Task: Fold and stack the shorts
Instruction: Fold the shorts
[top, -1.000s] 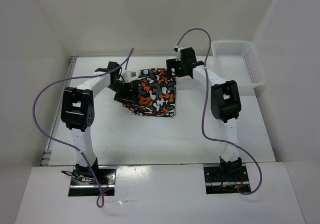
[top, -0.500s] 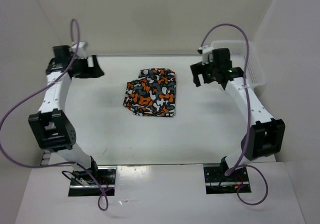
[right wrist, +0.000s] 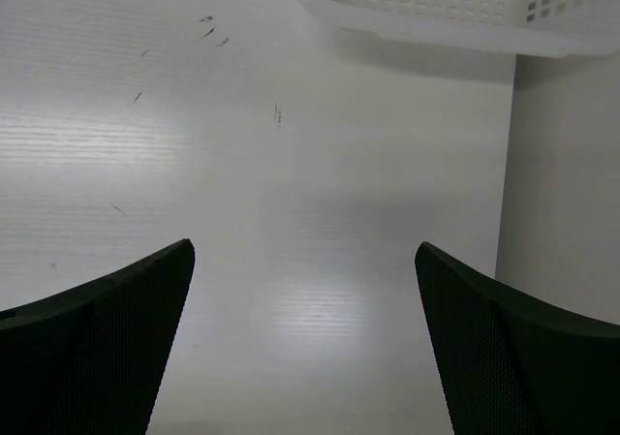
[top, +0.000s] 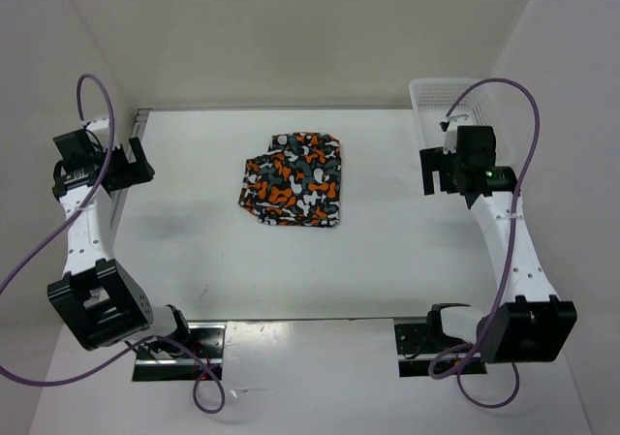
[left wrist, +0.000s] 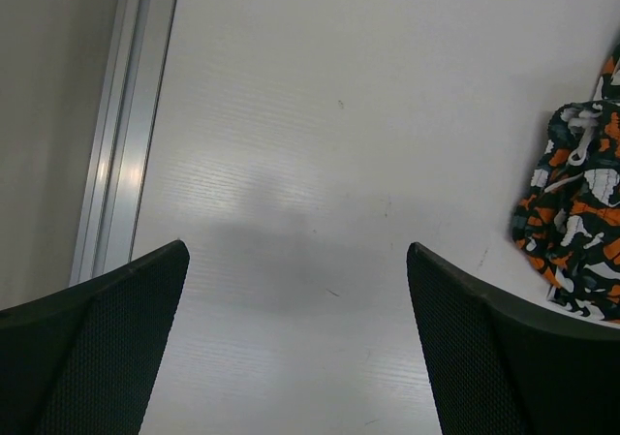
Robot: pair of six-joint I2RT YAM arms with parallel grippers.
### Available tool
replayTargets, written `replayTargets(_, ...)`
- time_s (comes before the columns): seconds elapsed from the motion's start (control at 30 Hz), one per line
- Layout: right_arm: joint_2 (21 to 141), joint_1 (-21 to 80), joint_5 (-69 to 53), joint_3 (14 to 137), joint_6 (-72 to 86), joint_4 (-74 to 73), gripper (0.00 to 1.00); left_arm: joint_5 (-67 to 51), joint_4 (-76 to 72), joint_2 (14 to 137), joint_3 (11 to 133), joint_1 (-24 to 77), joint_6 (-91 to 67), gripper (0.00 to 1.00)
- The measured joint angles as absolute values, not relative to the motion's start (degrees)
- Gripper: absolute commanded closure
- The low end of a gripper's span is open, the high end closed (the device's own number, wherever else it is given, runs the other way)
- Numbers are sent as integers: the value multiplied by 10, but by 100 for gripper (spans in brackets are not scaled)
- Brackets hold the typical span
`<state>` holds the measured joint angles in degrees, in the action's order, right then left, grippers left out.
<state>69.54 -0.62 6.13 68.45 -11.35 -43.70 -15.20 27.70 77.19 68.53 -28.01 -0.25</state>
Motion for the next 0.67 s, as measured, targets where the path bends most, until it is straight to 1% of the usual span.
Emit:
replayTargets(0.27, 631, -6, 86, 649, -91, -439, 0, -157, 267, 758, 674, -281, -3, 0)
replayTargets(0.67, 612, -6, 112, 627, -72, -441, 0, -170, 258, 725, 651, -281, -3, 0)
